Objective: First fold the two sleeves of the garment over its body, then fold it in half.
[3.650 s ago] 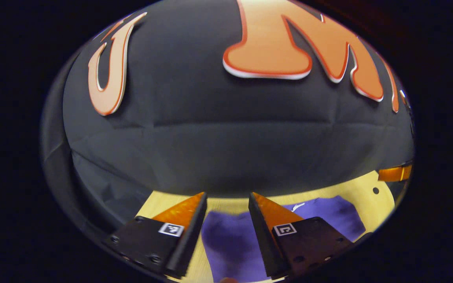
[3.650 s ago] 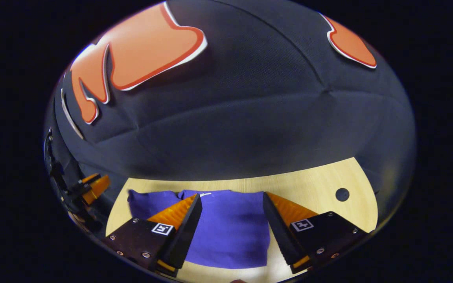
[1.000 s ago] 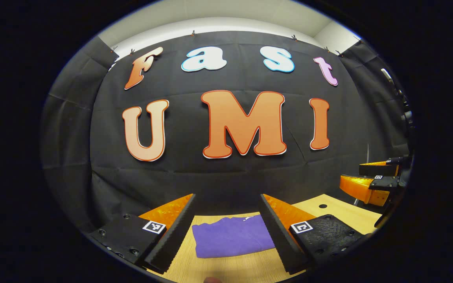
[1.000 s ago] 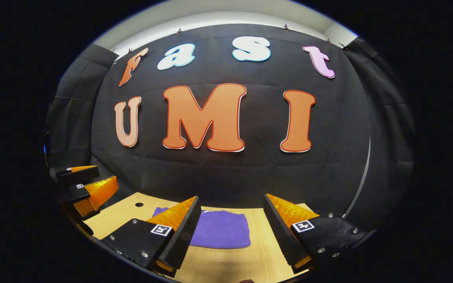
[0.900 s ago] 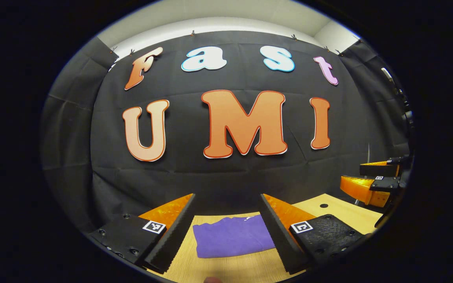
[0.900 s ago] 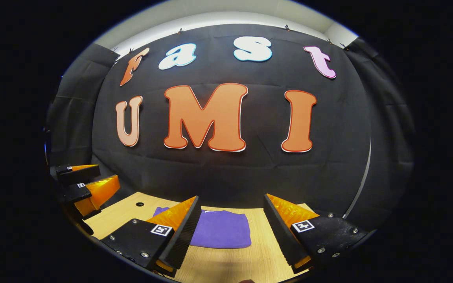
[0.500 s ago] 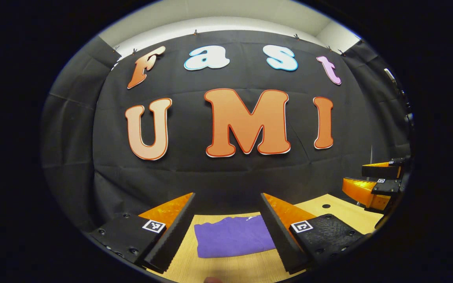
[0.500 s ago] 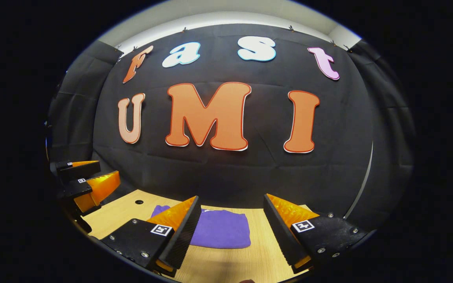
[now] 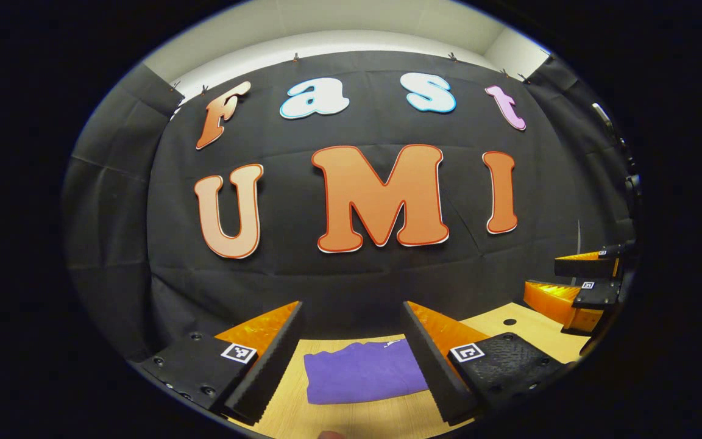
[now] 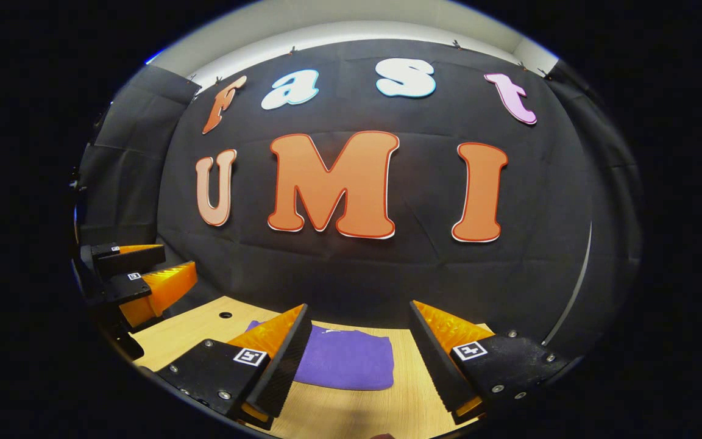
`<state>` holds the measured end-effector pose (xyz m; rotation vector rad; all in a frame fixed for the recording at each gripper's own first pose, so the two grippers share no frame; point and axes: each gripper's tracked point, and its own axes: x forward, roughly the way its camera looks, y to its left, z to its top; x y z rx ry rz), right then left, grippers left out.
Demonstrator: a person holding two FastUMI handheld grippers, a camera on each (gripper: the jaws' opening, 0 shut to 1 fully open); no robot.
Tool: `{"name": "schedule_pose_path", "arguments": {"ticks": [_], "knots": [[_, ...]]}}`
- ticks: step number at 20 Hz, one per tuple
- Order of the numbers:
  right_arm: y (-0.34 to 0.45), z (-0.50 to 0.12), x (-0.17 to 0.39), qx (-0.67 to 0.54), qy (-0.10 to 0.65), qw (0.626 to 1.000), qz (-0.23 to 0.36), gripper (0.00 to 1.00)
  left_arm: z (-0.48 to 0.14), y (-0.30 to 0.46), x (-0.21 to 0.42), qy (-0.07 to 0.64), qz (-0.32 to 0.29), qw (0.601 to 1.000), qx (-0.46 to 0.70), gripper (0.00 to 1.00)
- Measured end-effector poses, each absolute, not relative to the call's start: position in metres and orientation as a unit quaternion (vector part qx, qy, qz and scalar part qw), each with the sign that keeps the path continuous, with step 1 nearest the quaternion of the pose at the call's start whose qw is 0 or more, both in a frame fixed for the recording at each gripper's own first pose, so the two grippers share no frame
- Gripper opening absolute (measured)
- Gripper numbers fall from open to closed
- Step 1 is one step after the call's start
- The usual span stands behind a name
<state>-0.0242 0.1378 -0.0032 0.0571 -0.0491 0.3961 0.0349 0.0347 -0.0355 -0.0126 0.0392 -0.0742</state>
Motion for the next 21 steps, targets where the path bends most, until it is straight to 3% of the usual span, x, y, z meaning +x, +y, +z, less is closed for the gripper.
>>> {"name": "schedule_pose_path", "arguments": {"ticks": [4, 13, 21], "knots": [[0.135, -0.005, -0.026, 0.025, -0.028, 0.976, 0.215, 0.95, -0.034, 0.039, 0.029, 0.026, -0.012, 1.000, -0.003, 1.00], [0.131, 0.008, -0.078, 0.016, -0.046, 0.981, 0.187, 0.95, -0.011, 0.048, -0.015, -0.015, -0.038, 0.999, 0.004, 1.00], [0.133, 0.023, -0.093, 0.005, -0.054, 0.982, 0.180, 0.95, -0.009, 0.061, -0.047, -0.008, -0.039, 0.999, -0.012, 0.98]]}}
